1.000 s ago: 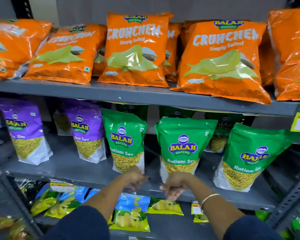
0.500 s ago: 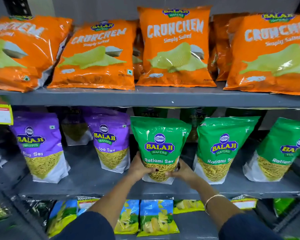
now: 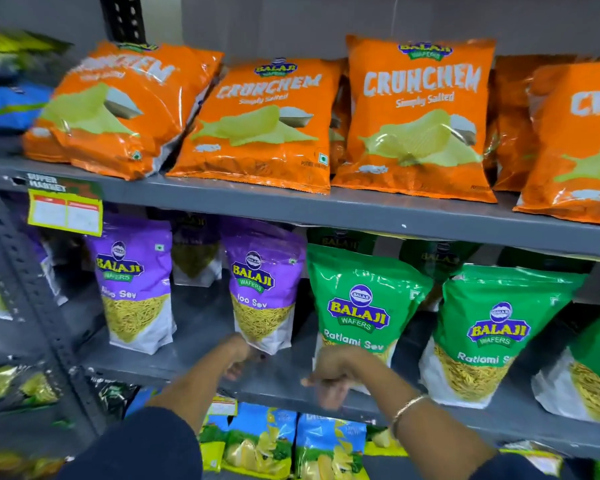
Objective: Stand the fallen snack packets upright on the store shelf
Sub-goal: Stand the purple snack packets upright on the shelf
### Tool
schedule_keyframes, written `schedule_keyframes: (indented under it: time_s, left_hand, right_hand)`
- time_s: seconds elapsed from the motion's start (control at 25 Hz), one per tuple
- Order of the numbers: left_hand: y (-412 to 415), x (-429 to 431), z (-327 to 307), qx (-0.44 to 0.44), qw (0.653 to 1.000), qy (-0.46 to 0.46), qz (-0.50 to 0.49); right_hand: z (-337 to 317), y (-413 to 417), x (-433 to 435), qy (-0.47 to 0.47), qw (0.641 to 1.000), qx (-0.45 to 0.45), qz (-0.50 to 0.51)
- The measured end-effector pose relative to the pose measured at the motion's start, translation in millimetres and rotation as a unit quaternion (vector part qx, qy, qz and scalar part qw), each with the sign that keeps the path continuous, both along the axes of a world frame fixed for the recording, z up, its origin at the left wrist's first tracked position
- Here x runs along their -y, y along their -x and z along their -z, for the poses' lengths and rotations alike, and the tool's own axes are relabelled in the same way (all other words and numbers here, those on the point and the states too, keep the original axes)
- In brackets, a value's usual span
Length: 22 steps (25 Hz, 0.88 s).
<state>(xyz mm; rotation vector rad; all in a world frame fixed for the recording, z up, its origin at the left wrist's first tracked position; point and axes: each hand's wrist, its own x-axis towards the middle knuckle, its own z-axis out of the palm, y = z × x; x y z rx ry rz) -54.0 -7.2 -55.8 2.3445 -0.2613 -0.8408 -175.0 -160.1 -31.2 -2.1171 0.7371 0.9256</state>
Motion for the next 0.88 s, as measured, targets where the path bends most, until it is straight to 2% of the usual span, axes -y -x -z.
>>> schedule_keyframes:
  time_s: [0.04,0.08,0.12,0.2,0.28,0.4,0.6,0.68,0.76,0.8,0.88]
  left_hand:
    - [-18.9,-8.1,4.7,0.049,0.996,0.039,-0.057]
    - [-36.6,-13.5,5.4,0.097,0.986,0.104,-0.088]
    - [-50.5,-17.5,0.4,0.109,0.975,0.176,-0.082]
    - [-73.0,-14.8,-0.1,0.071,0.957,0.282,-0.016]
    - [-83.2,-12.2,-1.5,0.040,0.955,0.288,0.055]
    - [-84.4,-21.5,4.0,0.051,0.951,0.296,0.076]
    - [-78.9,-64.6,7.7,0.030,0.962,0.270,0.033]
    - [-91.6,-70.8,27.0,0.044,0.963,0.262,0.038]
    - [-111.6,-67.8,50.5,0.053,0.964,0.255,0.049]
    - [-112.5,-68.0,47.6,0.050,0.964,0.258,0.049]
    - [-95.2,-70.4,21.2,0.029,0.960,0.274,0.037]
  right_hand:
    - [12.0,-14.4,-11.1,0.005,0.993,0.117,0.032]
    - [22.4,-28.8,-16.9,-0.003,0.971,0.225,0.082]
    - [28.9,-43.7,-18.2,-0.037,0.942,0.308,0.131]
    - [38.1,-71.7,-12.5,-0.158,0.886,0.387,0.200]
    - [42.5,-92.2,-11.1,-0.241,0.849,0.426,0.202]
    - [45.0,-100.4,-23.9,-0.224,0.821,0.483,0.206]
    - [45.8,-91.2,-59.7,-0.231,0.819,0.487,0.196]
    - [25.7,-84.4,-69.1,-0.257,0.804,0.506,0.177]
    - [-4.5,-90.5,-67.6,-0.267,0.765,0.541,0.226]
    - [-23.0,-96.9,-64.7,-0.253,0.743,0.562,0.262]
    - [-59.0,-105.6,-57.8,-0.196,0.723,0.581,0.319]
